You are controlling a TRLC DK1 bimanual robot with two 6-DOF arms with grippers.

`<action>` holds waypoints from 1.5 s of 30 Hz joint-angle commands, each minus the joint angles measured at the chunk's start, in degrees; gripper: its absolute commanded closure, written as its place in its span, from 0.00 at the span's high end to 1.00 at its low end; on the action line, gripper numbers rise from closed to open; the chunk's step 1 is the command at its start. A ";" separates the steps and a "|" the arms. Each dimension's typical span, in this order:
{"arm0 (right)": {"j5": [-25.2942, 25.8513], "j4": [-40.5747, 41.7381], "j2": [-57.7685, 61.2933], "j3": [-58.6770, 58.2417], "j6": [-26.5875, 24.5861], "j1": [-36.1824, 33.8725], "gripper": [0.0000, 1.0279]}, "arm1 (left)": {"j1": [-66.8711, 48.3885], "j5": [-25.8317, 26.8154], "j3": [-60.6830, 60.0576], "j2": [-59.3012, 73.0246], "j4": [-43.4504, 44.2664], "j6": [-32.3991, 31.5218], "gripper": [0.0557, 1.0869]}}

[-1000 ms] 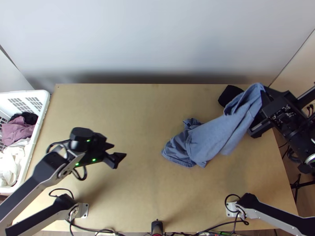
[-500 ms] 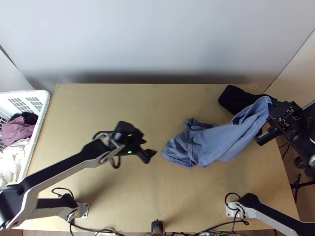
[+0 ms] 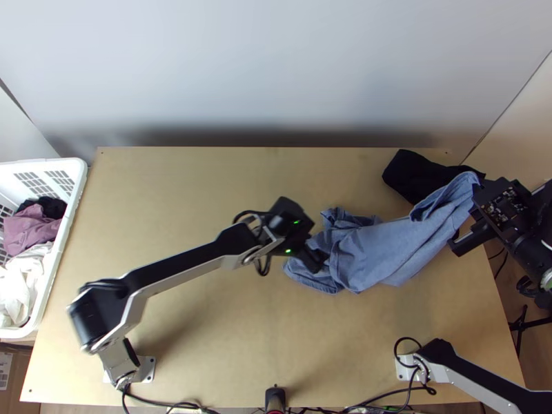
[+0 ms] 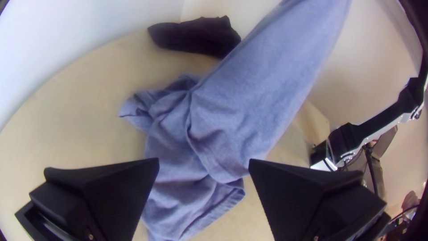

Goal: Fold the t-shirt

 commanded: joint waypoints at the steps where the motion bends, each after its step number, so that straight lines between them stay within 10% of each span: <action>1: 0.03 0.42 0.26 0.00 0.04 -0.19 0.03 | -1.28 -0.12 10.09 9.69 -0.70 -0.98 0.95; 36: -0.41 2.79 1.49 -2.90 -0.14 0.78 0.03 | -3.21 -1.44 20.81 22.08 -6.50 -1.86 0.95; 41: -0.41 3.23 1.49 -3.69 -0.22 0.69 0.03 | -3.65 -0.91 21.43 22.79 -7.29 -1.77 0.85; 45: -0.41 3.76 1.49 -4.57 -0.22 0.69 0.03 | -3.21 1.02 21.34 23.05 -7.47 -1.42 0.46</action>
